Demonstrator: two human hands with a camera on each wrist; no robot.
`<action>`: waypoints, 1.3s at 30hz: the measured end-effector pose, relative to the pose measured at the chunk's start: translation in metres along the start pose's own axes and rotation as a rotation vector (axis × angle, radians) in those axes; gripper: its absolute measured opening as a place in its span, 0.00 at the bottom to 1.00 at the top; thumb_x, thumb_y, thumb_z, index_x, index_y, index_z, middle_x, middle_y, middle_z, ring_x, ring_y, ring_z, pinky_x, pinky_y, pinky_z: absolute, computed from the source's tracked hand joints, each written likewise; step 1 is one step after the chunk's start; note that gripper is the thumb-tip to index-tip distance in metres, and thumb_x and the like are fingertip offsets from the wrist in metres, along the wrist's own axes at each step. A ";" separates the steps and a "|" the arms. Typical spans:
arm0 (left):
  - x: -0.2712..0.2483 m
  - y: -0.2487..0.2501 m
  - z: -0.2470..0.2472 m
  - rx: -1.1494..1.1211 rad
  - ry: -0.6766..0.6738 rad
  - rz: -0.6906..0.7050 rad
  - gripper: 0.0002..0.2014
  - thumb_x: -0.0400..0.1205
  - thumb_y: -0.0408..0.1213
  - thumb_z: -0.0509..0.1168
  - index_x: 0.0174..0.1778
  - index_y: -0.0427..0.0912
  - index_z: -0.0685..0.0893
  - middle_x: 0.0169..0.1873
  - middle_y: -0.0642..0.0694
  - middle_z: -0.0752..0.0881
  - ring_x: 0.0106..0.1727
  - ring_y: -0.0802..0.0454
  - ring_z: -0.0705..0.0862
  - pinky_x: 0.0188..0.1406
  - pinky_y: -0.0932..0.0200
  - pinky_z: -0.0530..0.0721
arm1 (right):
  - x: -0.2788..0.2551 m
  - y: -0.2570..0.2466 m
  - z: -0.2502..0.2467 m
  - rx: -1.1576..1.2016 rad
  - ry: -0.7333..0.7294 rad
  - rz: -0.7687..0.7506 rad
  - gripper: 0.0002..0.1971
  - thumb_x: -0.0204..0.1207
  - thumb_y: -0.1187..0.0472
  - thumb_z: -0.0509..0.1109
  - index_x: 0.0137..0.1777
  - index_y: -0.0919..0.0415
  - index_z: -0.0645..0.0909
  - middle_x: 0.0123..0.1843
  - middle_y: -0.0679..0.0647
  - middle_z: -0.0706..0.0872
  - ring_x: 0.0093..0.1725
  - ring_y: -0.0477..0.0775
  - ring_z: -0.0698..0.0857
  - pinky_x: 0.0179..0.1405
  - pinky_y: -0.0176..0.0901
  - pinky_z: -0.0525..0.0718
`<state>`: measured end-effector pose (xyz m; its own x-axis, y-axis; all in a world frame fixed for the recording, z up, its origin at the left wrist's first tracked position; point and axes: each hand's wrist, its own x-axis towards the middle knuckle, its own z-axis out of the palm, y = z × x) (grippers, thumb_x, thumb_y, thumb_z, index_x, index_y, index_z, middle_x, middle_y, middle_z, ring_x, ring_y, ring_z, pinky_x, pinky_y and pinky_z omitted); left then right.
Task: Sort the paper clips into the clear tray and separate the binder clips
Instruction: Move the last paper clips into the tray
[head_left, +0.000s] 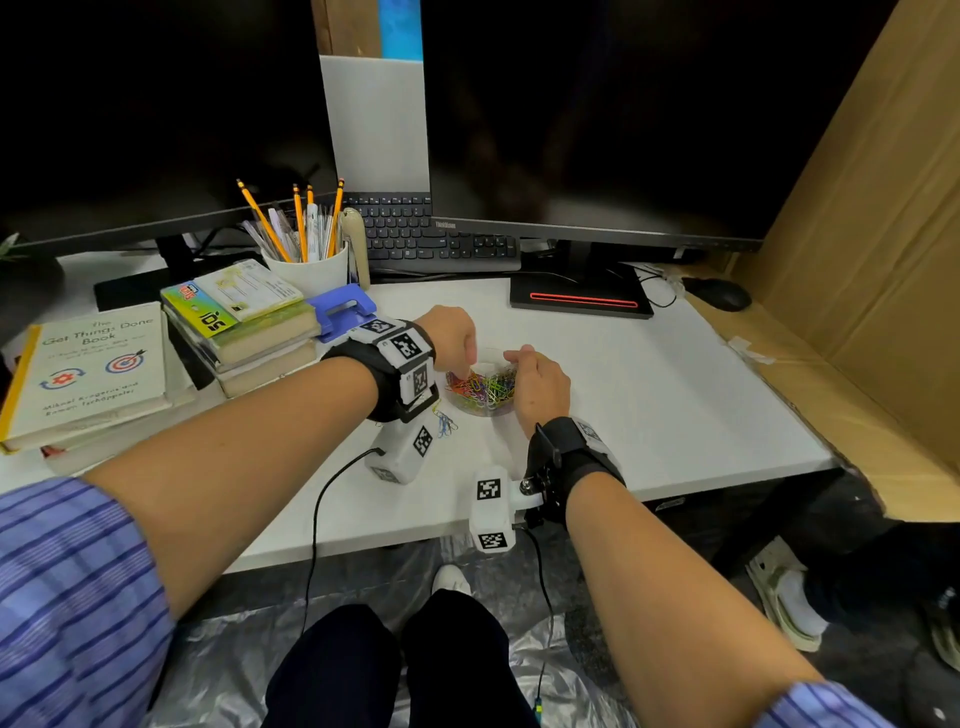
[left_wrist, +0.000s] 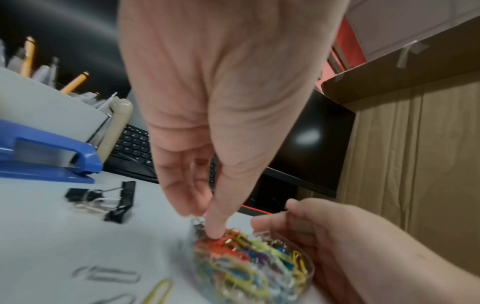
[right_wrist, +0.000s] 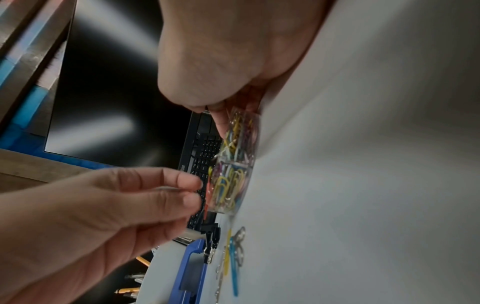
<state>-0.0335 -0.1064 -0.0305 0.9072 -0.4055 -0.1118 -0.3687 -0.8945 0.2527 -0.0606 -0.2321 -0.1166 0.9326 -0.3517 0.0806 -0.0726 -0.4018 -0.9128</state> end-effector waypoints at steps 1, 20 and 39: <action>-0.003 -0.003 0.000 0.021 -0.035 -0.027 0.13 0.76 0.31 0.72 0.57 0.36 0.87 0.59 0.41 0.87 0.58 0.45 0.85 0.48 0.62 0.80 | 0.000 0.000 0.000 0.002 0.003 0.003 0.23 0.87 0.56 0.47 0.62 0.61 0.85 0.69 0.59 0.83 0.69 0.58 0.78 0.70 0.43 0.70; -0.047 -0.043 0.002 0.041 -0.184 -0.251 0.25 0.79 0.34 0.70 0.73 0.36 0.73 0.71 0.39 0.75 0.66 0.40 0.81 0.64 0.56 0.79 | -0.003 0.000 0.000 0.018 0.002 0.014 0.24 0.87 0.56 0.47 0.62 0.62 0.85 0.69 0.61 0.82 0.69 0.59 0.78 0.71 0.45 0.71; -0.049 -0.031 0.029 -0.028 -0.182 -0.177 0.35 0.74 0.46 0.74 0.73 0.35 0.69 0.67 0.38 0.78 0.68 0.42 0.77 0.64 0.56 0.76 | -0.001 -0.001 -0.001 -0.058 -0.011 -0.001 0.23 0.87 0.59 0.48 0.63 0.62 0.85 0.72 0.58 0.80 0.73 0.57 0.75 0.69 0.38 0.66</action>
<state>-0.0724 -0.0646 -0.0605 0.9048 -0.2726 -0.3273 -0.1993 -0.9500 0.2402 -0.0620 -0.2322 -0.1150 0.9365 -0.3421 0.0772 -0.0915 -0.4508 -0.8879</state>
